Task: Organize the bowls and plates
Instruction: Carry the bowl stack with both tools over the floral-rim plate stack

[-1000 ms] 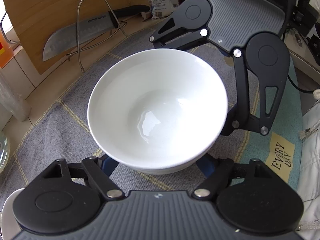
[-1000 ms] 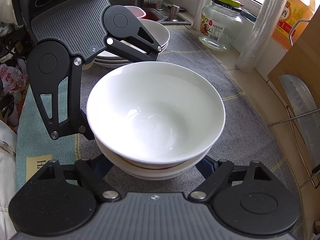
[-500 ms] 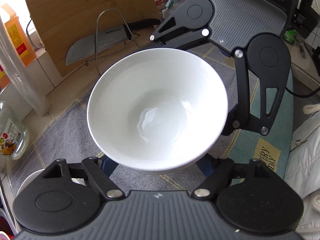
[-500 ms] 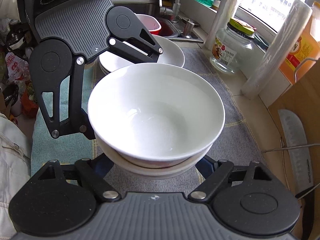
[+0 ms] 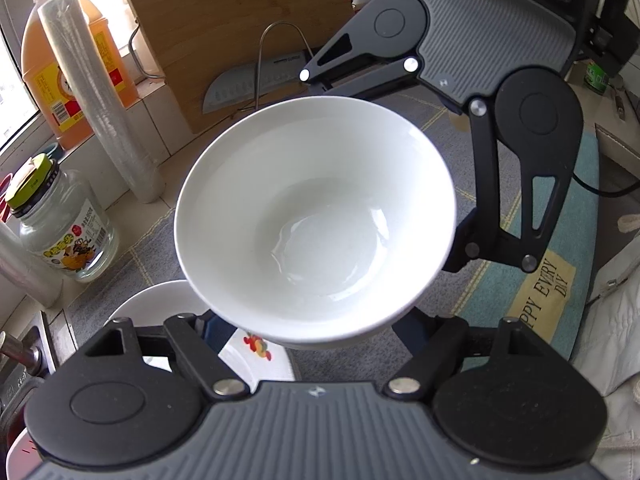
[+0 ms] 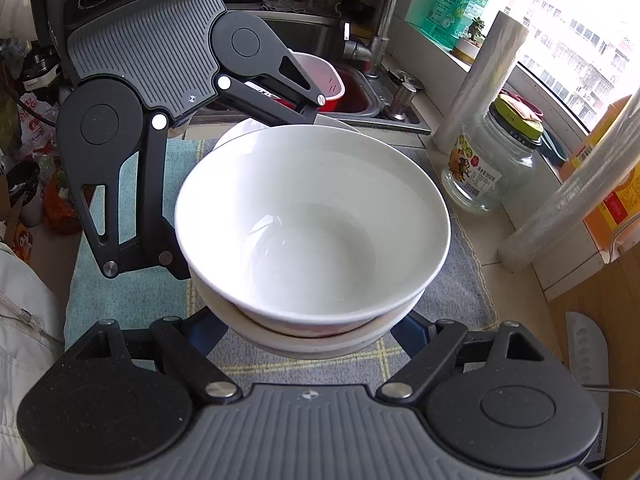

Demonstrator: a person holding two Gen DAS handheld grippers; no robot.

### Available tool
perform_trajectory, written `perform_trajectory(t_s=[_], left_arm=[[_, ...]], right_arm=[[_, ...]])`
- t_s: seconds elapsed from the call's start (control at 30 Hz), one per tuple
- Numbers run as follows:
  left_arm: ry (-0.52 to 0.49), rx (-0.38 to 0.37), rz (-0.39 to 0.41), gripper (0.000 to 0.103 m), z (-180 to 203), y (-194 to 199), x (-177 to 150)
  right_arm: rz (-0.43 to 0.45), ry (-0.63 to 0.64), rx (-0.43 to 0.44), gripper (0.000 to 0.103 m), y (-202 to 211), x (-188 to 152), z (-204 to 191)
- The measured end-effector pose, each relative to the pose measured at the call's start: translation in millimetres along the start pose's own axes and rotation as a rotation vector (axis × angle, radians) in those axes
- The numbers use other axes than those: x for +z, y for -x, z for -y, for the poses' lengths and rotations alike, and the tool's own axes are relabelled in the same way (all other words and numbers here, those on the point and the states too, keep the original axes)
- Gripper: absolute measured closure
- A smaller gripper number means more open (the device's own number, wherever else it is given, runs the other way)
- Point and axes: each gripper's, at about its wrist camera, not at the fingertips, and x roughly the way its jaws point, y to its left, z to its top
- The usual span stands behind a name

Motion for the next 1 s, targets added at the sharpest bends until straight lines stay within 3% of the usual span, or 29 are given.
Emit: perform_trajectory(t_s=[0.57, 1.0], left_arm=[[0.037, 0.096, -0.026, 0.022, -54.1, 23.0, -53.4], [0.063, 0.093, -0.07, 0.022, -78.9, 10.2, -75.1]], right_arm=[[0.005, 0.065, -0.003, 0.013, -62.2, 78.7, -5.4], [-0.02, 0.046, 0.046, 0.013, -102.2, 94.8, 2.9]])
